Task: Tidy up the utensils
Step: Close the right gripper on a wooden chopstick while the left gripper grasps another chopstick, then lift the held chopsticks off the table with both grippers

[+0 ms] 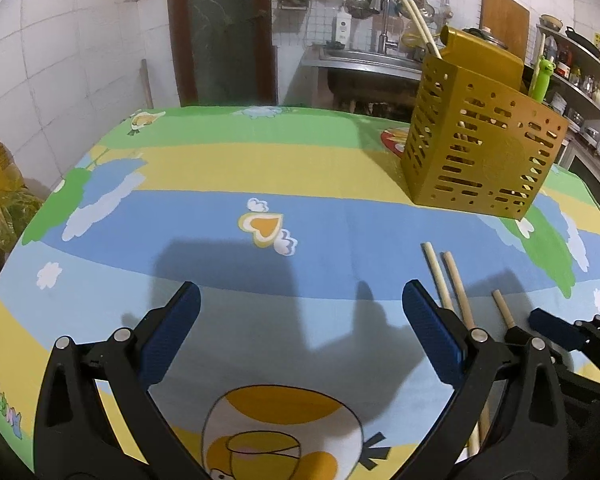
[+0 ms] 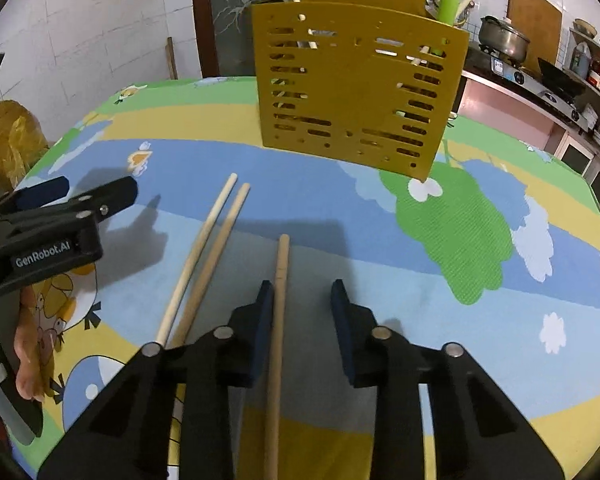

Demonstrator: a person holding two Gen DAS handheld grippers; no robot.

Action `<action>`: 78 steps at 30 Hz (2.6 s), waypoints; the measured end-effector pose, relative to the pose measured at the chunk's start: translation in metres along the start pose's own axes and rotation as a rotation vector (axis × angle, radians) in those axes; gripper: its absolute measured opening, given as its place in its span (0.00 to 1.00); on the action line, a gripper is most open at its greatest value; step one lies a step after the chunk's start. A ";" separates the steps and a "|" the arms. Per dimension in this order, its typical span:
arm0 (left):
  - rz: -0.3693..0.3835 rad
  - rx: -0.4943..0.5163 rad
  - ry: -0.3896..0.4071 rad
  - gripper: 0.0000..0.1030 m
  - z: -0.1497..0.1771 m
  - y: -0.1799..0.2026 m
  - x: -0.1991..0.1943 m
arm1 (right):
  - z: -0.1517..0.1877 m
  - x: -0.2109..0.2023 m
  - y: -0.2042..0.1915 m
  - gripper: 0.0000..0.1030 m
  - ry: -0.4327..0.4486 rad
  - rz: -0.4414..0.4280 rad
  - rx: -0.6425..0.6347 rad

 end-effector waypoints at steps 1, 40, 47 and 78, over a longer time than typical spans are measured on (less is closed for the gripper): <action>0.003 0.001 -0.005 0.95 0.000 0.002 0.000 | 0.000 0.000 0.000 0.20 0.000 -0.004 -0.001; 0.074 0.171 -0.165 0.41 0.000 0.084 0.026 | 0.008 -0.004 0.075 0.08 -0.013 0.047 0.234; 0.091 0.174 -0.159 0.10 -0.002 0.089 0.022 | 0.010 -0.007 0.079 0.07 0.001 0.015 0.253; 0.100 0.050 0.226 0.05 -0.018 0.032 -0.101 | 0.007 -0.076 0.078 0.07 0.205 0.024 0.263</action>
Point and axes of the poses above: each gripper's, at about its wrist camera, not at the fingertips, and x roughly the way its jaws point, y to its right, z to its underside, the point moved 3 cm from there along x, roughly the way its jaws point, and after that the axes turned 5 degrees about -y, right-handed, at the moved point
